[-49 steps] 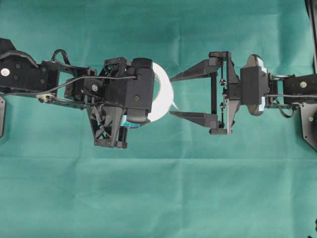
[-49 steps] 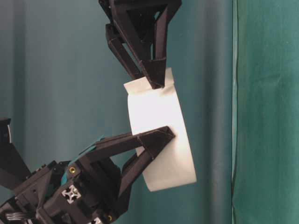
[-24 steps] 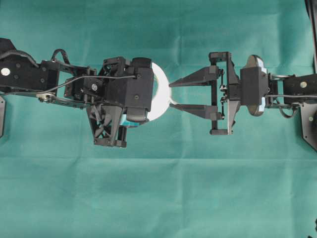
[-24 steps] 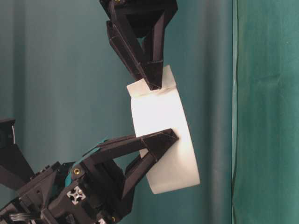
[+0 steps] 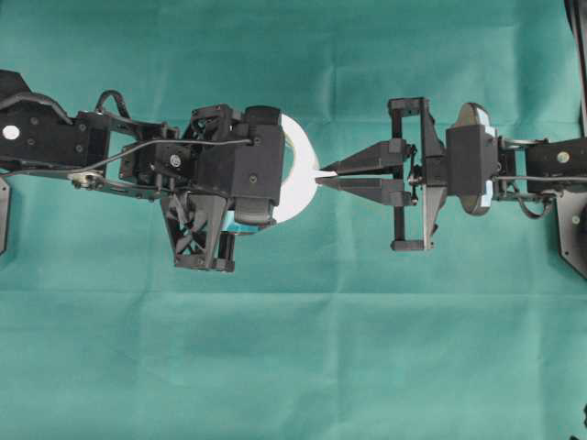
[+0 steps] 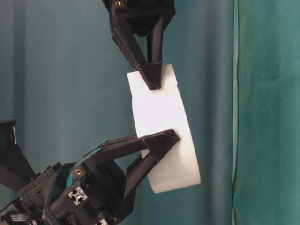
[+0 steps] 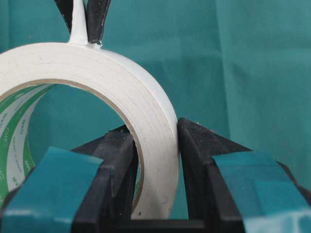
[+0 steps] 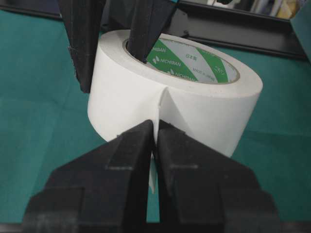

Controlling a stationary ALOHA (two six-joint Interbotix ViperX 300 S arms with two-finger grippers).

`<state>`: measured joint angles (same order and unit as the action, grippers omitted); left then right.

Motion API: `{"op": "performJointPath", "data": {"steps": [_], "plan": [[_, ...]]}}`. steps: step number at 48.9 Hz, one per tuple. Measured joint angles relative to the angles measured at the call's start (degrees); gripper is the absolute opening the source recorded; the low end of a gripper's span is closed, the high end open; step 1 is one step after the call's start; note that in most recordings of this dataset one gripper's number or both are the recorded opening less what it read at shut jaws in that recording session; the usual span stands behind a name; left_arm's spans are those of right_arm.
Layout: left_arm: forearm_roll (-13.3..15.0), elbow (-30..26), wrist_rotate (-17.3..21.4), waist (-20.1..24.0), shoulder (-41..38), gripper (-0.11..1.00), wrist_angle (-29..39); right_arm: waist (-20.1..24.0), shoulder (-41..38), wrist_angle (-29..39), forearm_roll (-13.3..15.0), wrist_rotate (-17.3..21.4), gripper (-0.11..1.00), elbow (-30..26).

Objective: Peel off the duct tape with your right arm.
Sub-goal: 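Pinch the tape's free end with the right gripper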

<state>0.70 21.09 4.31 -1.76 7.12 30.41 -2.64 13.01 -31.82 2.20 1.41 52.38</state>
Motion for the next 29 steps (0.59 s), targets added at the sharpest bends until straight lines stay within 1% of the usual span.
{"op": "performJointPath", "data": {"steps": [21, 29], "plan": [[0.0, 0.0, 0.0, 0.0, 0.0, 0.22, 0.0, -0.2, -0.1, 0.1, -0.1, 0.0, -0.09, 0.1], [-0.1, 0.2, 0.0, 0.1, -0.1, 0.22, -0.1, -1.1, 0.0, -0.1, -1.1, 0.2, -0.09, 0.7]]}}
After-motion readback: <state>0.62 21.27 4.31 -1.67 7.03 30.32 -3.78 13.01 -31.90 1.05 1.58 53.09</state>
